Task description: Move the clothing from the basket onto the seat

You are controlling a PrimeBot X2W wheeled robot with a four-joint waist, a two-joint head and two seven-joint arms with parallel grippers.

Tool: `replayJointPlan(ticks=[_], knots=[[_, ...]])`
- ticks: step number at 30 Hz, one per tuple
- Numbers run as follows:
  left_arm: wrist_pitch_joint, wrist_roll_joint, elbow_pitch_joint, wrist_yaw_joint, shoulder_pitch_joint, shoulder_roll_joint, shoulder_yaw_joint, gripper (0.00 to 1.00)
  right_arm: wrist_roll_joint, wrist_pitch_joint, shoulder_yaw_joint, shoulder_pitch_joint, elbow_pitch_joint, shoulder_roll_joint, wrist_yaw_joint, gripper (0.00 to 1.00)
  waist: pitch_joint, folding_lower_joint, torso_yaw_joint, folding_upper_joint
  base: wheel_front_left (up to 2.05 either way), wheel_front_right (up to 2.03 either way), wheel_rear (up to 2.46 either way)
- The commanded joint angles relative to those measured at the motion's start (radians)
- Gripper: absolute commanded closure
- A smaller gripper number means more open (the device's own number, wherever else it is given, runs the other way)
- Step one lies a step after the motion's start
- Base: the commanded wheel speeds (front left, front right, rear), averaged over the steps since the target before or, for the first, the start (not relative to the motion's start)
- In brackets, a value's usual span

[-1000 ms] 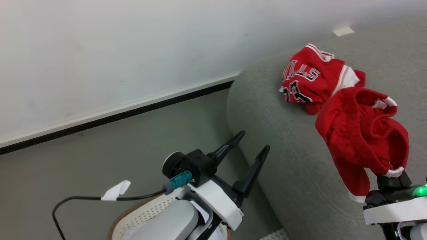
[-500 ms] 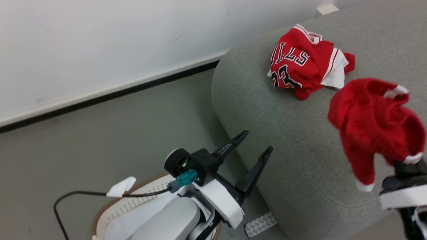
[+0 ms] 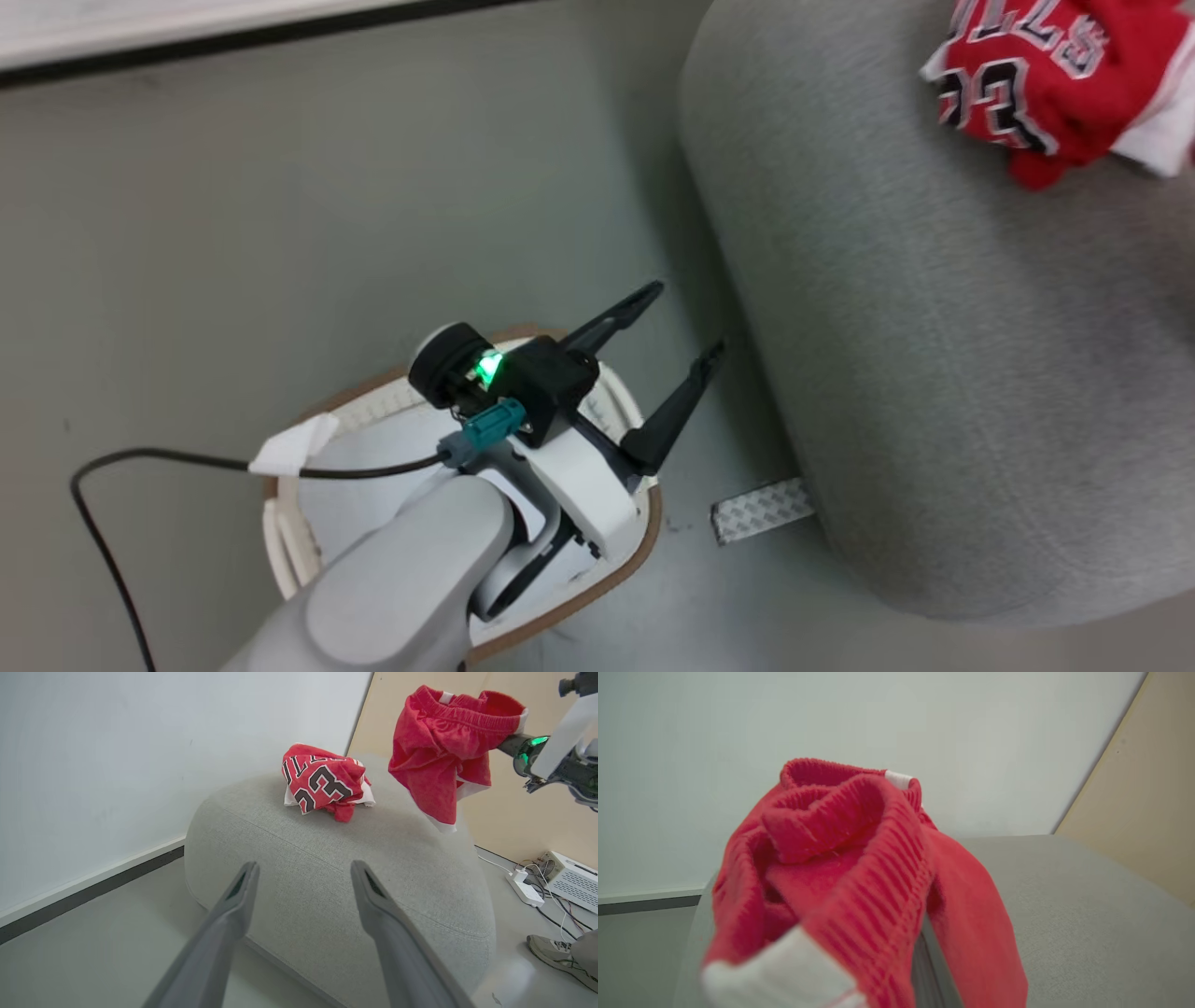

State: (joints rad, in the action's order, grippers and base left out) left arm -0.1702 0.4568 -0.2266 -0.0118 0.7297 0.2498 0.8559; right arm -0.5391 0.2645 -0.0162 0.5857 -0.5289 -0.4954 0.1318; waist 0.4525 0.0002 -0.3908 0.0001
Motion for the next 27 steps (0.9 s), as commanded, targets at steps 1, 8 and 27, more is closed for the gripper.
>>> replayJointPlan(ticks=[1,8,27], knots=[[0.000,-0.009,0.005,0.004,0.010,0.017,-0.004,0.00,-0.007,0.000,-0.015,0.030,-0.038,-0.012,-0.002,1.00,0.099,-0.0002,0.081,-0.0001,0.00,0.00,0.00],[-0.011,-0.002,0.011,0.013,0.014,0.034,-0.016,0.00,-0.009,-0.026,0.037,0.082,-0.272,-0.055,-0.002,0.84,0.138,-0.0002,0.121,-0.0001,0.00,0.00,0.00],[-0.088,0.078,-0.098,0.033,-0.129,-0.012,-0.057,0.00,-0.155,-0.323,0.334,0.034,-0.337,-0.166,-0.002,0.00,-0.184,-0.0002,0.118,-0.0001,0.00,0.00,0.00]])
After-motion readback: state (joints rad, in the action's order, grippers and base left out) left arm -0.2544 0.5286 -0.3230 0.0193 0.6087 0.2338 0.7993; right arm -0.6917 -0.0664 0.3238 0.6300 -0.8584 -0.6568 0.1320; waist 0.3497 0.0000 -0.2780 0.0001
